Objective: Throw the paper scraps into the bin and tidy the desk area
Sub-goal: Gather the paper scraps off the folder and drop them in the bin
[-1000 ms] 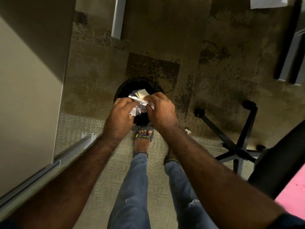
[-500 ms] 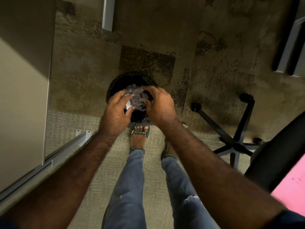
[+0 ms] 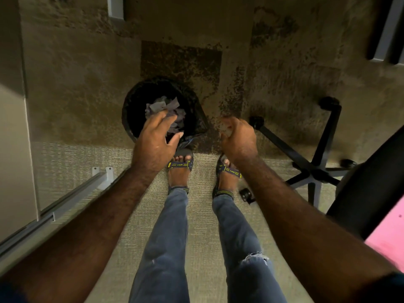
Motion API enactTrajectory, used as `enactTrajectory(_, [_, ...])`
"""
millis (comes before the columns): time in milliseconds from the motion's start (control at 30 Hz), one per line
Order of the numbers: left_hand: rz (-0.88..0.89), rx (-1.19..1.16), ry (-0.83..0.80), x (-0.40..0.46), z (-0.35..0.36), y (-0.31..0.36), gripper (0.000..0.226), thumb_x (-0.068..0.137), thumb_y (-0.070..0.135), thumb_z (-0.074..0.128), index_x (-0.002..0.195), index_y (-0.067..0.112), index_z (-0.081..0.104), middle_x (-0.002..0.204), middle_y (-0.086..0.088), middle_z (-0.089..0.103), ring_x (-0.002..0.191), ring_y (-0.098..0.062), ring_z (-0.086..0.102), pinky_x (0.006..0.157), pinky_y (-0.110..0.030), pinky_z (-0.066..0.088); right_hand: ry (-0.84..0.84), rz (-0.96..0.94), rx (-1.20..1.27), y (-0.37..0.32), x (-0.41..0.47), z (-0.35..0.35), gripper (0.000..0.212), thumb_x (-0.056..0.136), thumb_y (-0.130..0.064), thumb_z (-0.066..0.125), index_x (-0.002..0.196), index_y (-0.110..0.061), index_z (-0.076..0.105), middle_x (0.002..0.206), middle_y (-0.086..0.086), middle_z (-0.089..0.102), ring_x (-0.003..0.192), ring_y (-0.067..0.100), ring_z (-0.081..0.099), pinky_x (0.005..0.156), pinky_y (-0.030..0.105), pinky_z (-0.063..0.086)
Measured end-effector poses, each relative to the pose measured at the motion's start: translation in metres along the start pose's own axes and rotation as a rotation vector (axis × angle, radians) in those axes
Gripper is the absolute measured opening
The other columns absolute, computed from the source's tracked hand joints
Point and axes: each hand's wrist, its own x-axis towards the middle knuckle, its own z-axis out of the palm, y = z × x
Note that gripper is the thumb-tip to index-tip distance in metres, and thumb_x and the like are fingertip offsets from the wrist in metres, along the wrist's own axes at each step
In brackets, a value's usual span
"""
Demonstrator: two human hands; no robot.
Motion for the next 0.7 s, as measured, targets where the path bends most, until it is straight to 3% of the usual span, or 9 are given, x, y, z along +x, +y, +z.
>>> enactTrajectory(200, [0.069, -0.021, 0.02, 0.004, 0.031, 0.018, 0.048, 0.092, 0.025, 0.079, 0.134, 0.007, 0.067, 0.142, -0.016, 0.06, 0.135, -0.034, 0.055, 0.113, -0.048, 0.049, -0.001, 0.181, -0.027, 0.066, 0.006, 0.016, 0.037, 0.086, -0.011, 0.065, 0.122, -0.021, 0.071, 0.119, 0.01, 0.072, 0.111, 0.033, 0.067, 0.093, 0.04, 0.055])
enactTrajectory(300, [0.086, -0.041, 0.043, 0.006, 0.044, 0.029, 0.047, 0.093, 0.024, 0.08, 0.135, 0.007, 0.067, 0.143, -0.015, 0.06, 0.135, -0.033, 0.055, 0.113, -0.04, 0.046, 0.008, 0.313, -0.024, 0.102, 0.008, 0.025, 0.029, 0.087, -0.016, 0.067, 0.114, -0.024, 0.072, 0.111, 0.007, 0.075, 0.104, 0.03, 0.071, 0.088, 0.039, 0.06])
enactTrajectory(433, [0.135, -0.054, 0.06, 0.01, 0.061, 0.038, 0.046, 0.094, 0.026, 0.078, 0.135, 0.008, 0.067, 0.146, -0.013, 0.059, 0.137, -0.03, 0.054, 0.114, -0.041, 0.048, -0.009, 0.43, -0.013, 0.144, 0.01, 0.034, 0.02, 0.088, -0.012, 0.069, 0.107, -0.013, 0.074, 0.106, 0.014, 0.075, 0.102, 0.034, 0.072, 0.09, 0.046, 0.061])
enactTrajectory(533, [0.176, -0.038, 0.053, 0.013, 0.073, 0.04, 0.046, 0.095, 0.027, 0.077, 0.135, 0.008, 0.067, 0.147, -0.013, 0.059, 0.138, -0.031, 0.054, 0.116, -0.043, 0.047, -0.037, 0.461, -0.061, 0.167, 0.011, 0.044, 0.016, 0.087, -0.01, 0.067, 0.101, -0.012, 0.074, 0.098, 0.011, 0.075, 0.096, 0.032, 0.073, 0.084, 0.042, 0.062])
enactTrajectory(700, [0.197, -0.026, 0.046, 0.016, 0.094, 0.042, 0.045, 0.094, 0.029, 0.078, 0.133, 0.009, 0.069, 0.146, -0.012, 0.06, 0.136, -0.031, 0.056, 0.116, -0.037, 0.044, -0.053, 0.492, -0.016, 0.192, 0.016, 0.068, 0.026, 0.083, -0.006, 0.072, 0.109, -0.011, 0.072, 0.107, 0.012, 0.075, 0.102, 0.031, 0.071, 0.087, 0.042, 0.061])
